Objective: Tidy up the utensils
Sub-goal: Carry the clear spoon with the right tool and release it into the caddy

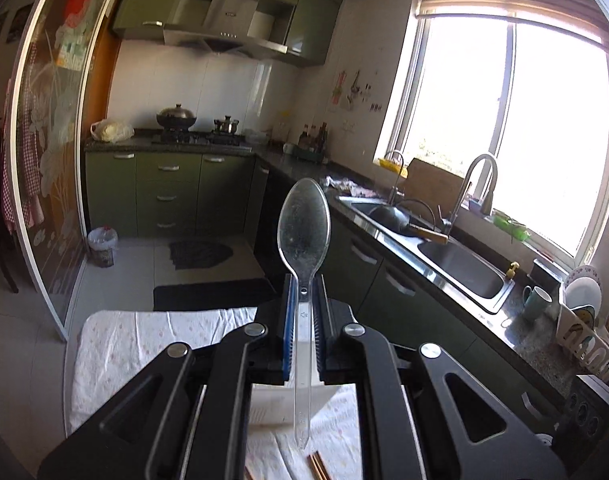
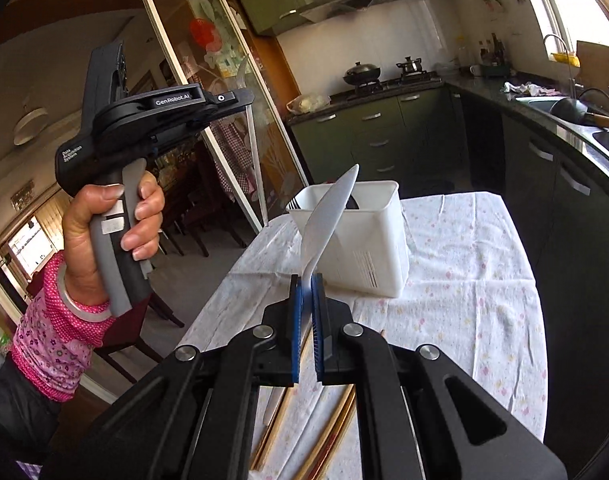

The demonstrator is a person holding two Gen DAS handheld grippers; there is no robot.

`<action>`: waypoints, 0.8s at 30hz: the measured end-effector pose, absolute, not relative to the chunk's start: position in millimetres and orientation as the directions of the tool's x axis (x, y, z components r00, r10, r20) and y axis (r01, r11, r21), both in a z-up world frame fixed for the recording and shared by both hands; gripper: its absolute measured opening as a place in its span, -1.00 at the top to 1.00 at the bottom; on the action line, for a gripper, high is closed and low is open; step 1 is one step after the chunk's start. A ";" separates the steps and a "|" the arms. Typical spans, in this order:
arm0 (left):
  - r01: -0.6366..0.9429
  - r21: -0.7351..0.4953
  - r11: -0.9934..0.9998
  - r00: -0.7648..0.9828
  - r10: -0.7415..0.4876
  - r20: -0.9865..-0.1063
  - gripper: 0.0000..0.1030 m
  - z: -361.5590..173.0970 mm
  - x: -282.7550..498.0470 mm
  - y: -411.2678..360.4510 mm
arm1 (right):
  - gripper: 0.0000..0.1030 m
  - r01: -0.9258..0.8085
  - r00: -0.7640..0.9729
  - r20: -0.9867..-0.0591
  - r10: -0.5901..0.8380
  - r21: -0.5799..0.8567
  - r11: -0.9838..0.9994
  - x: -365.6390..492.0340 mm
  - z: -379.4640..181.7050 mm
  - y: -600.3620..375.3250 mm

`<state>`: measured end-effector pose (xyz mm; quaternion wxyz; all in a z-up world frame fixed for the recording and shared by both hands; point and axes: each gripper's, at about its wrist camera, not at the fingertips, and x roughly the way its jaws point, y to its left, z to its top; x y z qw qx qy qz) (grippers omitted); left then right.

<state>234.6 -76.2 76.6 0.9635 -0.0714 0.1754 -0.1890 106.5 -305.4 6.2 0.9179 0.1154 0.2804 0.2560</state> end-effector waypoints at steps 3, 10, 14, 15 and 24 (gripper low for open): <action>0.320 -0.173 0.931 0.916 -0.351 -0.196 0.84 75.5 247.1 -82.1 | 0.89 -0.392 0.755 -0.418 0.505 0.329 0.859 108.7 13.5 -307.3; 0.273 -0.110 0.956 0.942 -0.289 -0.172 0.84 36.3 279.6 -94.8 | 0.89 -0.363 0.827 -0.339 0.448 0.286 0.887 116.0 32.0 -305.4; 0.261 -0.099 0.960 0.942 -0.275 -0.190 0.84 10.7 285.9 -96.5 | 0.89 -0.347 0.860 -0.296 0.415 0.257 0.902 114.7 45.0 -300.0; 0.259 -0.092 0.962 0.942 -0.272 -0.196 0.83 4.2 285.9 -96.6 | 0.89 -0.342 0.869 -0.283 0.405 0.246 0.907 114.4 47.2 -298.0; 0.251 -0.057 0.966 0.936 -0.257 -0.239 0.79 -37.8 274.3 -98.8 | 0.89 -0.278 0.937 -0.170 0.306 0.173 0.945 130.4 55.4 -279.4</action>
